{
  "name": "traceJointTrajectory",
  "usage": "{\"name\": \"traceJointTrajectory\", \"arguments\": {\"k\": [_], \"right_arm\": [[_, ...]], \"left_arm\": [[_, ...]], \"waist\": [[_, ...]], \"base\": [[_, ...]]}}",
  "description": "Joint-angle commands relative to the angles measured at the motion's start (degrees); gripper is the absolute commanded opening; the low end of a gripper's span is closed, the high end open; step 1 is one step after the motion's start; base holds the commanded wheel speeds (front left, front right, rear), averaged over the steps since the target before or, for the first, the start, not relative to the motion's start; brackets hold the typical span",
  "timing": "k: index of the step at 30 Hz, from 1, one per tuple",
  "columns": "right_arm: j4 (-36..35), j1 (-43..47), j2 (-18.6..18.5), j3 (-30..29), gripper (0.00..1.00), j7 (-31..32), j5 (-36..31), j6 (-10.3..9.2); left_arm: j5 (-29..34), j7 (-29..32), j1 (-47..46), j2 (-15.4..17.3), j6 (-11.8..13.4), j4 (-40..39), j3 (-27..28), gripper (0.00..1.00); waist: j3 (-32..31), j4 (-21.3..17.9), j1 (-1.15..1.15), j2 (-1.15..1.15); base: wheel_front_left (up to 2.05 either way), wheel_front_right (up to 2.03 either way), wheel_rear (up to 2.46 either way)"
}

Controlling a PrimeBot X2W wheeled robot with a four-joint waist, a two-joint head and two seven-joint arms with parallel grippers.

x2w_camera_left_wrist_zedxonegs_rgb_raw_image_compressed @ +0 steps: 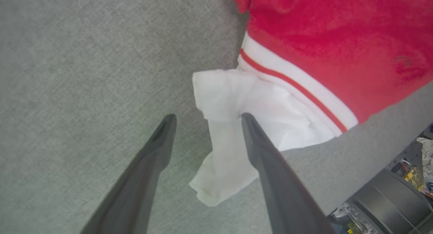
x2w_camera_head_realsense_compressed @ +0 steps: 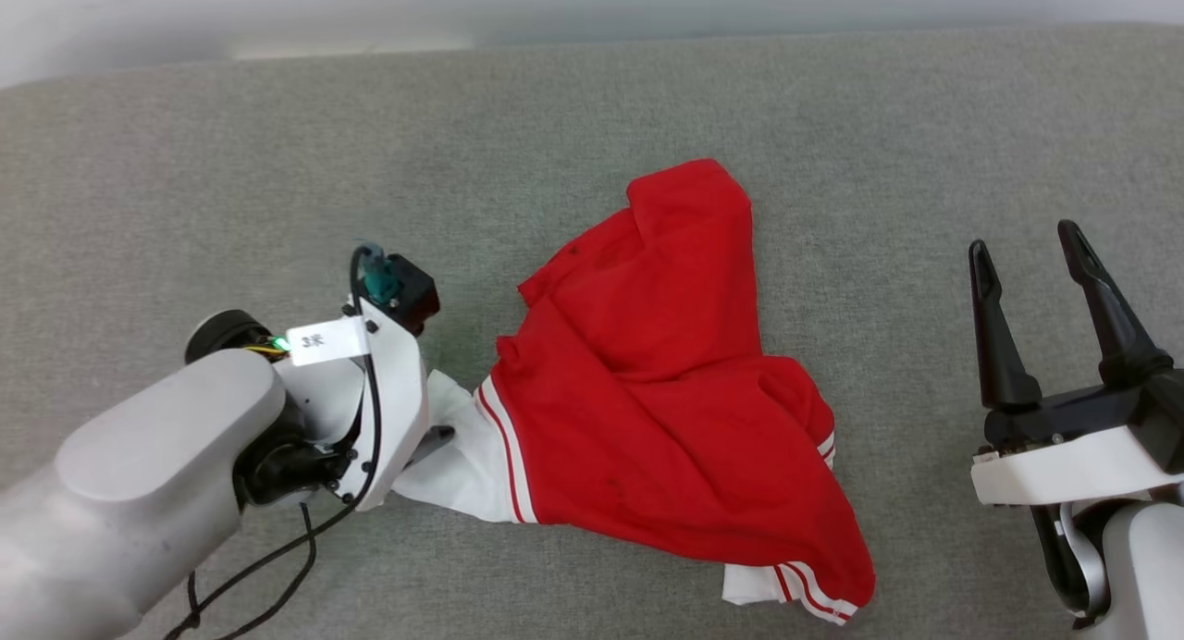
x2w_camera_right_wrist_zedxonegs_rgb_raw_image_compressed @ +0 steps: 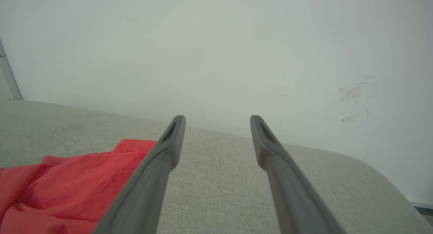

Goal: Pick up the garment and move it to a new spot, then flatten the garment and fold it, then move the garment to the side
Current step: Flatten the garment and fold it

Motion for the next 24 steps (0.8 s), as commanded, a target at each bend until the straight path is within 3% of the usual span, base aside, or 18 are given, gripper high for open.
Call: {"name": "traceJointTrajectory", "arguments": {"k": [1, 7, 8, 9, 17, 24], "right_arm": [[0.04, -1.02, -0.18, 0.3, 1.0, -0.1, -0.14, -0.02], [0.25, -1.76, -0.07, 0.32, 1.0, -0.11, -0.27, -0.03], [0.33, -1.77, -0.02, 0.32, 1.0, -0.1, -0.28, -0.02], [0.41, -1.75, 0.0, 0.29, 1.0, -0.1, -0.25, -0.02], [0.67, -0.35, 0.27, -0.69, 1.0, -0.11, -0.32, -0.02], [0.22, -1.85, 0.35, 0.63, 1.0, -0.1, 0.03, -0.03]], "left_arm": [[0.17, -0.34, 0.48, -1.12, -0.52, 1.32, -0.14, 1.0], [1.26, 3.31, 2.09, -3.78, -2.15, 5.94, -2.52, 1.0], [1.83, 3.61, 2.23, -3.9, -2.37, 6.62, -2.88, 0.35], [2.08, 3.74, 2.38, -4.04, -2.57, 7.04, -3.09, 0.0], [2.67, -2.01, -3.07, -2.39, -3.17, 4.43, 0.53, 0.0], [5.65, -5.54, -6.18, -1.08, -2.71, 4.73, 2.18, 0.0]], "waist": [[1.26, -0.8, 0.0, 0.0], [2.79, -1.85, 0.0, 0.0], [2.84, -1.96, 0.0, 0.0], [2.8, -2.03, 0.0, 0.0], [0.98, -1.01, 0.0, 0.0], [2.09, -2.42, 0.0, 0.0]], "base": [[0.0, 0.0, 0.0], [0.0, 0.0, 0.0], [0.0, 0.0, 0.0], [0.0, 0.0, 0.0], [0.0, 0.0, 0.0], [0.0, 0.0, 0.0]]}}
